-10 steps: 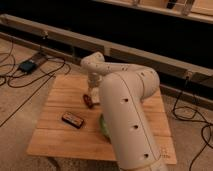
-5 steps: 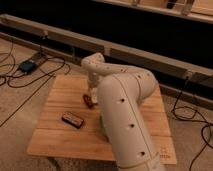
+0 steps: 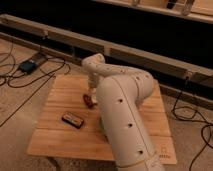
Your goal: Place the white sponge in the ceramic cup
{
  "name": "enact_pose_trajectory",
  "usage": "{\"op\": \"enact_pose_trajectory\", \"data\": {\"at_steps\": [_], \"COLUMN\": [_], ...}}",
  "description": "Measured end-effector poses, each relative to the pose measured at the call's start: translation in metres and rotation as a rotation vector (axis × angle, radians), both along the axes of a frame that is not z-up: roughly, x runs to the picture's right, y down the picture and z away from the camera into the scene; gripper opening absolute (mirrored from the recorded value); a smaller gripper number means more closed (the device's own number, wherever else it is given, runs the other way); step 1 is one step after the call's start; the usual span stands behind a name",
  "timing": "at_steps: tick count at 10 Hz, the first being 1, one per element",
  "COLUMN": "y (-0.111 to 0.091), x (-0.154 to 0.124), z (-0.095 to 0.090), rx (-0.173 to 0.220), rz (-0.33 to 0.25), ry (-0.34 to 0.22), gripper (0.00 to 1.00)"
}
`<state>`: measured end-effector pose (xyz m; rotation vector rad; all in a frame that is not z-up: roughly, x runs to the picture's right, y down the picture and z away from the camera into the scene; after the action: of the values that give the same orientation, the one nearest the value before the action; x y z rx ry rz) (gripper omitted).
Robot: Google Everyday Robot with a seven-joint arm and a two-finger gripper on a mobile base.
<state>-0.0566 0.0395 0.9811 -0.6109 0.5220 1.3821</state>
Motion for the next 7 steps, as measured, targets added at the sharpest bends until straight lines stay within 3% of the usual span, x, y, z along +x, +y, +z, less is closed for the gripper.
{"op": "enact_pose_trajectory", "data": {"at_steps": [5,7], "y": [-0.006,-0.022], "x": [-0.003,-0.001], "z": [-0.011,-0.025], "rx": [-0.020,-0.005], "rz": [0.000,0.020], "ry": [-0.038,-0.062], "gripper": [0.02,0.00]}}
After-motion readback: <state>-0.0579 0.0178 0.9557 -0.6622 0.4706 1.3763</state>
